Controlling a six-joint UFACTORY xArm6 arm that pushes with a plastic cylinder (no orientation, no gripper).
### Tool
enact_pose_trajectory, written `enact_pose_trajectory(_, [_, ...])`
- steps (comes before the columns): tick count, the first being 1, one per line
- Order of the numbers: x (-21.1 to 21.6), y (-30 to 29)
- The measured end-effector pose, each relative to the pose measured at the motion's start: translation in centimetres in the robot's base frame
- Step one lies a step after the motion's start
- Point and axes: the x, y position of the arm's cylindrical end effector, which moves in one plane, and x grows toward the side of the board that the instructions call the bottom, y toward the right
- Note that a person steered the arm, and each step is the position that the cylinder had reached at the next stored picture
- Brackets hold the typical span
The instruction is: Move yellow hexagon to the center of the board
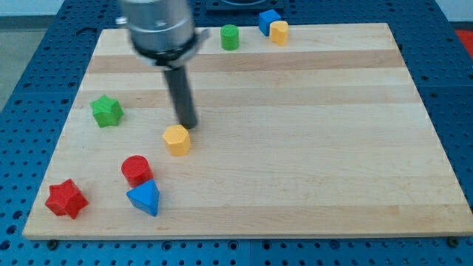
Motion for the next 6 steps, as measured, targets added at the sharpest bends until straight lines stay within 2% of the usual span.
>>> enact_pose_trajectory(1, [0.0, -1.4])
enact_pose_trajectory(2, [0.3, -8.6])
enact_pose_trajectory(3, [3.9, -13.0])
enact_pose_trajectory(4, [6.8, -12.4])
enact_pose_trajectory(6, [3.5, -0.1])
